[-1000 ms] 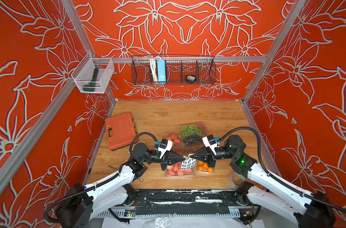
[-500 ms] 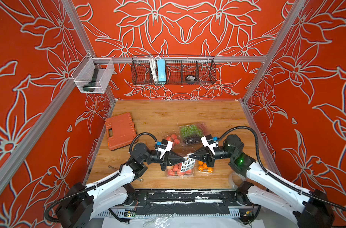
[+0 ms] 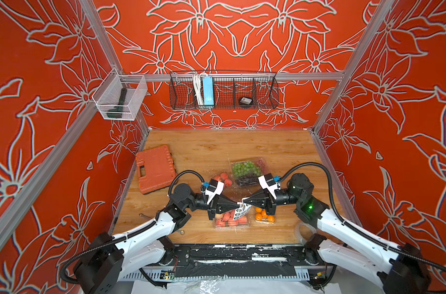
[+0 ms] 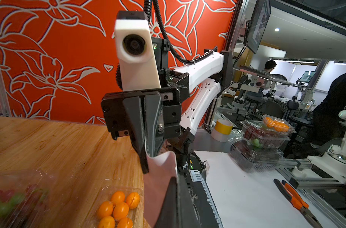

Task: Label fruit boxes
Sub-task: Adjust the label sticker.

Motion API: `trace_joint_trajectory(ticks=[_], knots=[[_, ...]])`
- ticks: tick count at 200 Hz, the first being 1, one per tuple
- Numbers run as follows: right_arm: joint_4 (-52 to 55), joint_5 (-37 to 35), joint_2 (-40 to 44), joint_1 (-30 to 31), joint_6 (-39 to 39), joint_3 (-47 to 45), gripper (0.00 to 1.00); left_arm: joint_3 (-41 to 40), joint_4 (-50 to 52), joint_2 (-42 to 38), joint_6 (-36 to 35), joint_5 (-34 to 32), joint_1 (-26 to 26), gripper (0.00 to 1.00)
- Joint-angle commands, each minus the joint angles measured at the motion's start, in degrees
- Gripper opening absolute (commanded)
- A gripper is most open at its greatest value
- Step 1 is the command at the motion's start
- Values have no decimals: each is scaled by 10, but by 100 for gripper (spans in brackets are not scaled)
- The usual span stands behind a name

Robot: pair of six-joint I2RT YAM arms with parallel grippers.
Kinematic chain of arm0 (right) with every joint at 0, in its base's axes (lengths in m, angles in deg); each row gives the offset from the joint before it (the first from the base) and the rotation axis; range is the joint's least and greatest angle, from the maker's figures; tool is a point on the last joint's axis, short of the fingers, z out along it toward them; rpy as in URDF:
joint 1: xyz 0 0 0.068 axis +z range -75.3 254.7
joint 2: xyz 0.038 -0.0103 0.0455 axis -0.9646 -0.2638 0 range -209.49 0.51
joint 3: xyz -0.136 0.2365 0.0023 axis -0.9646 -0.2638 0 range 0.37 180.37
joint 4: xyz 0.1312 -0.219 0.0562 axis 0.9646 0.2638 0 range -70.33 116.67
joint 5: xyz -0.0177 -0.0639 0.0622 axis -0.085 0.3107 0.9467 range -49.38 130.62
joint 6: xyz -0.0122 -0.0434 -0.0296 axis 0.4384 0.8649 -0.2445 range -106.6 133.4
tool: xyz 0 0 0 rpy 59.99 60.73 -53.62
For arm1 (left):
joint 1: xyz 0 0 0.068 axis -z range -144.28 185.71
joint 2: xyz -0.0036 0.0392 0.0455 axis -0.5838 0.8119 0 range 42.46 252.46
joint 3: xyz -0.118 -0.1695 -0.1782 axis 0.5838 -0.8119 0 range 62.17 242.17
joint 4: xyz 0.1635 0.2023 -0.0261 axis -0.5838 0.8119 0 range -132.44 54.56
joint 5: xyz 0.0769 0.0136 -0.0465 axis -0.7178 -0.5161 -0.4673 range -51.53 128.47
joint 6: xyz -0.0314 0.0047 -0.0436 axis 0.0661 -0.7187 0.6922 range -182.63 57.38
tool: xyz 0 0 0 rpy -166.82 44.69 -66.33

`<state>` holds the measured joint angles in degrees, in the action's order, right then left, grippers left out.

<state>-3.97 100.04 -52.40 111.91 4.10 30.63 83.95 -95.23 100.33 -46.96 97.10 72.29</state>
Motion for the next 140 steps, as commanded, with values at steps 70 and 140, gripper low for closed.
trace_joint_trajectory(ticks=[70,140], knots=[[-4,-5,-4,2,9,11,0,13,-15,4,6,5,-1,0],[-5,-6,-15,3,7,16,0,17,-12,14,1,6,1,0]])
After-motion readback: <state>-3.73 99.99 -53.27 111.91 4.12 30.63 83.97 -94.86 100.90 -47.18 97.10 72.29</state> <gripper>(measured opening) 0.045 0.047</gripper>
